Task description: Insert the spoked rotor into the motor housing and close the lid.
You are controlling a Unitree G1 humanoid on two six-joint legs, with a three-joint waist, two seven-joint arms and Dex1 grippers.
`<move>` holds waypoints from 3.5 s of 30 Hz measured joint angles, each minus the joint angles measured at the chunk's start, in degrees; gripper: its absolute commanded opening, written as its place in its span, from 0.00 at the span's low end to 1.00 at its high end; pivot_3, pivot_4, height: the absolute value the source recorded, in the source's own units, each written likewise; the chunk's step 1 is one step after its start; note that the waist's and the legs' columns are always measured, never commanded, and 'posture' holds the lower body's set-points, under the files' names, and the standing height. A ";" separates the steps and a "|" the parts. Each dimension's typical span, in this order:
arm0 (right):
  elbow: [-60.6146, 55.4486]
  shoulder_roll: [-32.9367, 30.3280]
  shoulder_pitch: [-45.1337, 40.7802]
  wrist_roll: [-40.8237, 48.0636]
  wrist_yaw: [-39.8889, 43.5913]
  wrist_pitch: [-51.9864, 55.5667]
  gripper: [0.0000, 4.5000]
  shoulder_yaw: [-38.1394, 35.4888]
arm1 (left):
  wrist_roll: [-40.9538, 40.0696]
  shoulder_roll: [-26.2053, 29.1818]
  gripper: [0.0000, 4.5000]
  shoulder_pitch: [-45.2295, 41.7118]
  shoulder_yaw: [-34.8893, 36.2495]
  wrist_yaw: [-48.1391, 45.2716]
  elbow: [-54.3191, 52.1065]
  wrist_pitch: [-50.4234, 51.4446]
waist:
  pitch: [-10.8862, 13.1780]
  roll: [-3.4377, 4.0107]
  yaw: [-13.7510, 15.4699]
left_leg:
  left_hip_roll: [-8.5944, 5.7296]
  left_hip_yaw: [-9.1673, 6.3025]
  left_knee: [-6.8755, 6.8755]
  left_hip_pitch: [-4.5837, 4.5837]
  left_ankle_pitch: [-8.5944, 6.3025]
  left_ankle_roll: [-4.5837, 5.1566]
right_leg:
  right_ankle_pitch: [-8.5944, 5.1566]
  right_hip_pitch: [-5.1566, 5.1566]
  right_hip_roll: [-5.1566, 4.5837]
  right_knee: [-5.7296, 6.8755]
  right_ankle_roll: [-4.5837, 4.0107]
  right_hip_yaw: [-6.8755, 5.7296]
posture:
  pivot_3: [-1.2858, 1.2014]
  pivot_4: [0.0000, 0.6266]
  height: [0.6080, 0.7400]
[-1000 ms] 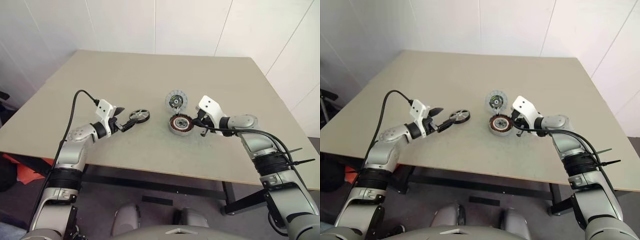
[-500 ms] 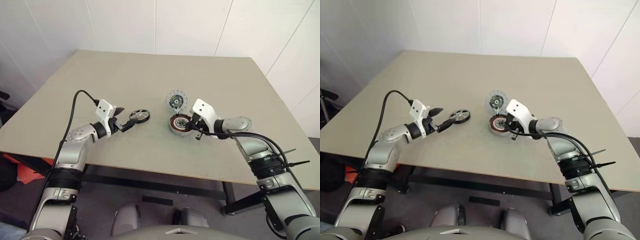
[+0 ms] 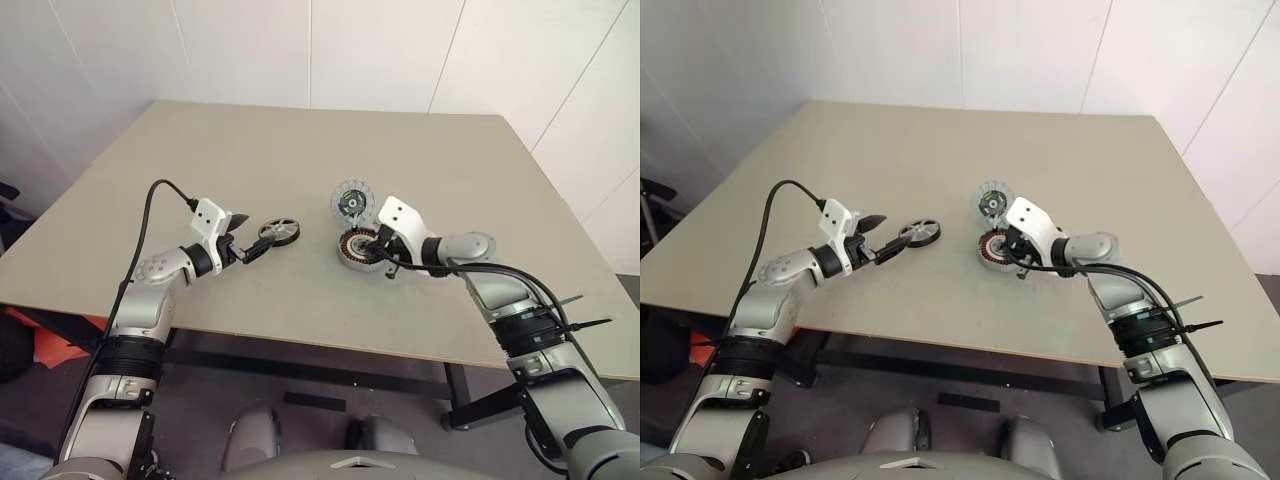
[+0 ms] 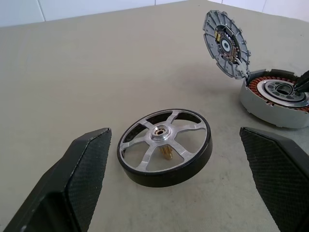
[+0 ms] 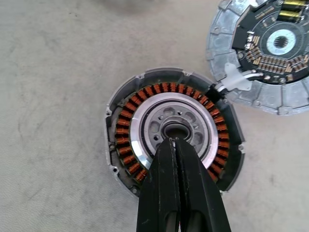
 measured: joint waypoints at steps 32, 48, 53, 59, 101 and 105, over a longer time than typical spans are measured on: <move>2.46 1.97 -1.50 1.32 -0.98 0.81 0.00 -1.83 | -0.01 -0.07 1.00 0.00 0.02 -0.04 0.01 -0.11 | -0.04 -0.02 -0.10 | 0.00 -0.01 -0.01 0.03 0.01 -0.02 | 0.01 0.01 0.00 0.02 -0.01 0.01 | 0.52 0.00 1.00; 8.61 5.58 -2.14 1.01 -3.06 -2.58 0.00 -1.49 | 0.00 0.00 1.00 0.05 0.03 -0.02 0.02 -0.09 | -0.05 -0.03 -0.01 | -0.01 0.00 -0.01 0.10 0.00 -0.01 | 0.00 0.09 0.00 0.01 0.00 0.01 | 0.52 0.00 1.00; 8.11 5.27 -1.96 1.34 -3.05 -1.97 0.00 -1.90 | -0.02 0.01 1.00 0.06 0.03 0.02 -0.03 -0.09 | -0.04 -0.03 0.04 | -0.01 -0.01 0.01 0.09 0.01 -0.02 | 0.00 0.10 0.00 0.01 0.00 0.01 | 0.52 0.00 1.00; 5.39 3.97 -2.57 1.81 -3.03 0.15 0.00 -3.15 | -0.18 -0.52 1.00 0.06 0.20 0.97 -0.05 0.07 | -0.04 -0.03 0.01 | 0.00 -0.01 0.00 0.02 0.00 -0.02 | 0.01 0.01 0.00 0.02 -0.01 0.01 | 0.52 0.00 1.00; 10.95 4.91 -1.60 0.49 -5.33 -5.56 0.00 -2.19 | -0.12 -0.16 1.00 0.00 0.21 0.97 0.10 0.01 | -0.10 -0.08 -0.10 | -0.01 0.00 -0.02 0.57 -0.02 -0.04 | -0.24 0.56 0.00 -0.05 0.40 0.02 | 0.52 0.00 1.00; 10.30 4.77 -1.61 0.79 -5.25 -3.95 0.00 -2.39 | -0.13 -0.05 1.00 0.00 0.23 0.97 0.10 0.01 | -0.08 -0.08 -0.09 | -0.02 0.00 -0.03 0.96 -0.02 -0.05 | -0.26 0.92 -0.01 -0.13 0.45 0.03 | 0.52 0.00 1.00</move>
